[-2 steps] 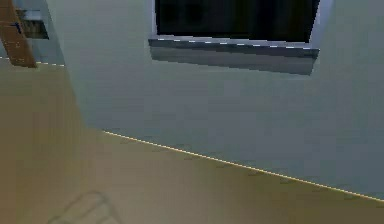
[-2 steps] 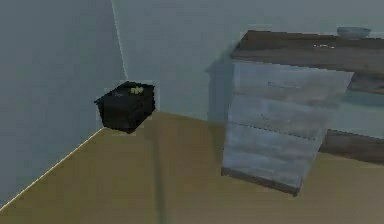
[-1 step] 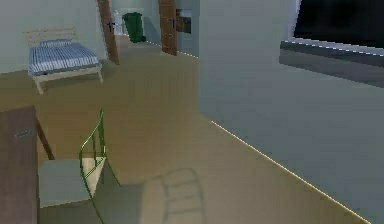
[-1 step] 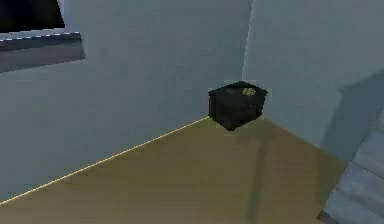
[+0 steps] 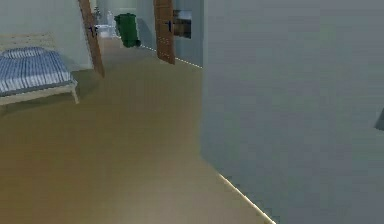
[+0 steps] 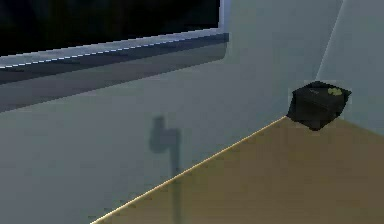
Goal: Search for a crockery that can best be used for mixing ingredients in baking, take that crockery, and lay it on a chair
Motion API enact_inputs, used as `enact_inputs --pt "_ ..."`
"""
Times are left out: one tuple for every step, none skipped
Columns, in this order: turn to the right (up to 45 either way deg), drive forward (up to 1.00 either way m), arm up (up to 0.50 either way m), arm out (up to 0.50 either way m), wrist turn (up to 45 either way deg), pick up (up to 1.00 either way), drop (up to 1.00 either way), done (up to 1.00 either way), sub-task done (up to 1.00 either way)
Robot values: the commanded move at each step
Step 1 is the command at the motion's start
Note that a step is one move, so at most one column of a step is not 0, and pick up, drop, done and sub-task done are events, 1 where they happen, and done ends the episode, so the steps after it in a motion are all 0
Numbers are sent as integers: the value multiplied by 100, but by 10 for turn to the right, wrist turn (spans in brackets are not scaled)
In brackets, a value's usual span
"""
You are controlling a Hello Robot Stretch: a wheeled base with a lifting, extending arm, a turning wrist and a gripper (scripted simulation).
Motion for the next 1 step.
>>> enact_inputs --pt "-30 0 0 0 0 0 0 0 0"
